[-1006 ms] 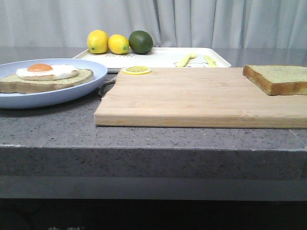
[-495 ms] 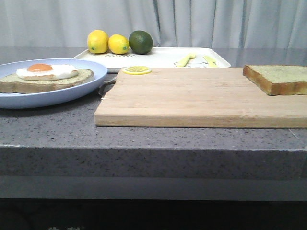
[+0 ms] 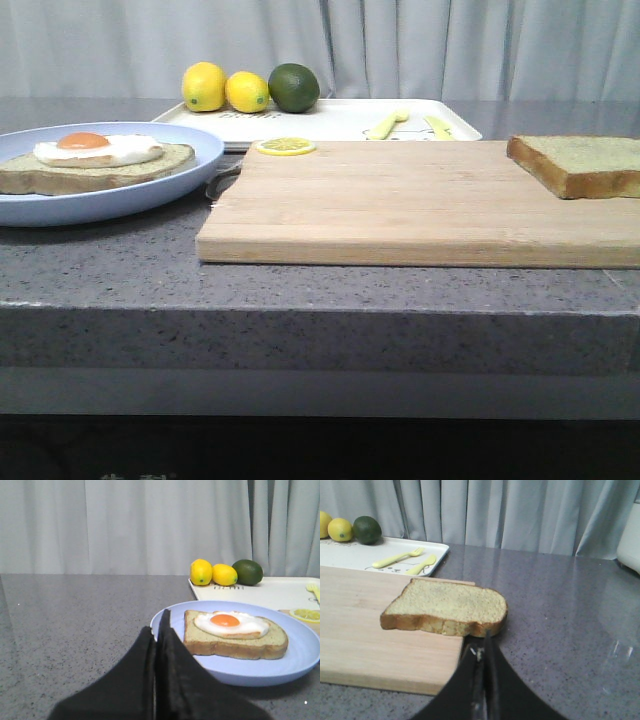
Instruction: Place bread and move sandwich to tray
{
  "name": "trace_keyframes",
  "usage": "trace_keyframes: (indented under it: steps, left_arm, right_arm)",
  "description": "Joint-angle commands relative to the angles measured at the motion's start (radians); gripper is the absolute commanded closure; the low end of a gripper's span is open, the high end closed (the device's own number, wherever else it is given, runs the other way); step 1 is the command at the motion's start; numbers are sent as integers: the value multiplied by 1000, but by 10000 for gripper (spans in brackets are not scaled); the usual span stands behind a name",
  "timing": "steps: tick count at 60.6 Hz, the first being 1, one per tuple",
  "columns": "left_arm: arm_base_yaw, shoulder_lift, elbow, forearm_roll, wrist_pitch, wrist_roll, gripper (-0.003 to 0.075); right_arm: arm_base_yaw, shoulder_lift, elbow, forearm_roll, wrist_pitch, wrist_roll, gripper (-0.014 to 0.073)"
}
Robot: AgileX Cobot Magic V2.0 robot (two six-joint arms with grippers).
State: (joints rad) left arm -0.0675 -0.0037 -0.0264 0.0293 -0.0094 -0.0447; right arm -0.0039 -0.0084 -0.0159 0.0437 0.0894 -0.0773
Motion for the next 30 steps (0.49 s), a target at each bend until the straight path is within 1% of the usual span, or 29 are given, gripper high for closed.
trace_keyframes:
  steps: [1,15,25,30]
  left_arm:
    - [1,-18,-95,-21,-66,-3,738]
    - [1,46,-360,-21,138,-3,738]
    - [1,158,-571,-21,352,-3,738]
    - [1,220,-653,-21,437,-3,738]
  right_arm:
    - [-5,-23,-106,0,-25,-9,662]
    - [-5,36,-355,0,156,-9,662]
    - [-5,145,-538,0,284,-9,662]
    - [-5,208,-610,-1,335,-9,662]
